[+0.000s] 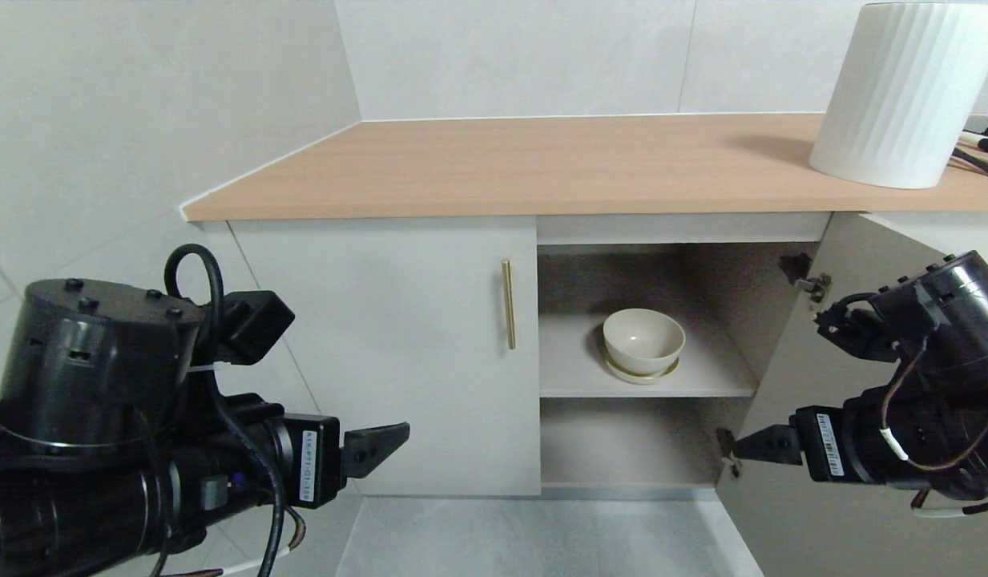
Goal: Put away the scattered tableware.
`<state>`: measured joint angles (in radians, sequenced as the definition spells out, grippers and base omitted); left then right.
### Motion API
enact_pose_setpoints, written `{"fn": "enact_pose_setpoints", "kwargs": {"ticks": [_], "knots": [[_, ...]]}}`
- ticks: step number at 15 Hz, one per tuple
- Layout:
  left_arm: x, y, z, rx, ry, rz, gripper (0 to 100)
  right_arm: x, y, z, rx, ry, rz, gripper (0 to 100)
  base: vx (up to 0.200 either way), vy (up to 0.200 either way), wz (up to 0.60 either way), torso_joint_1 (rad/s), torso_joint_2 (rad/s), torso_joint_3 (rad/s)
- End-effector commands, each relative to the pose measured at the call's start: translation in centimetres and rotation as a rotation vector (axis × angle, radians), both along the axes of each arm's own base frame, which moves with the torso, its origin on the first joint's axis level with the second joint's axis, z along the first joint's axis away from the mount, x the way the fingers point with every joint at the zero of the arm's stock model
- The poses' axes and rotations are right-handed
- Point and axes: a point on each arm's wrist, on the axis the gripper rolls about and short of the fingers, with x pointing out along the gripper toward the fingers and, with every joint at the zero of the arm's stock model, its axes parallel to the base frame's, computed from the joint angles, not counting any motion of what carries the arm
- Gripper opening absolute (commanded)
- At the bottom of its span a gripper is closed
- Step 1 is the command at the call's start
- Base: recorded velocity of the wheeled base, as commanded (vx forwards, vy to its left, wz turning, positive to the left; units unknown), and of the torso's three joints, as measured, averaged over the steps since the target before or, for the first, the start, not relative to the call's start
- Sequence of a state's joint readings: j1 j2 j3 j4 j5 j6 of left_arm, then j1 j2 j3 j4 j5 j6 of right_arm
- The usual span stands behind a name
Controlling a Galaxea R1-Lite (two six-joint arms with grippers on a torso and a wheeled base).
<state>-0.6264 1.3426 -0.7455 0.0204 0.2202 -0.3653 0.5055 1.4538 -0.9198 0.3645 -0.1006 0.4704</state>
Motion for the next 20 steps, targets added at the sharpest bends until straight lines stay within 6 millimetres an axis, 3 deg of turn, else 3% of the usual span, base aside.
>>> {"fn": "enact_pose_setpoints", "kwargs": {"ticks": [1, 9, 20], "knots": [[0.2, -0.1, -0.3, 0.008, 0.012, 0.002, 100, -0.6, -0.1, 0.3, -0.002, 0.001, 0.012, 100, -0.2, 0.0, 0.0, 0.002, 0.0, 0.002], [0.3, -0.2, -0.4, 0.011, 0.019, 0.003, 100, -3.8, 0.1, 1.2, -0.049, 0.015, 0.142, 100, -0.2, 0.0, 0.0, -0.001, 0.0, 0.002], [0.3, -0.2, -0.4, 0.009, 0.018, 0.006, 100, -5.4, -0.9, 1.7, -0.137, 0.023, 0.18, 100, 0.0, 0.0, 0.0, 0.0, 0.0, 0.0]]}}
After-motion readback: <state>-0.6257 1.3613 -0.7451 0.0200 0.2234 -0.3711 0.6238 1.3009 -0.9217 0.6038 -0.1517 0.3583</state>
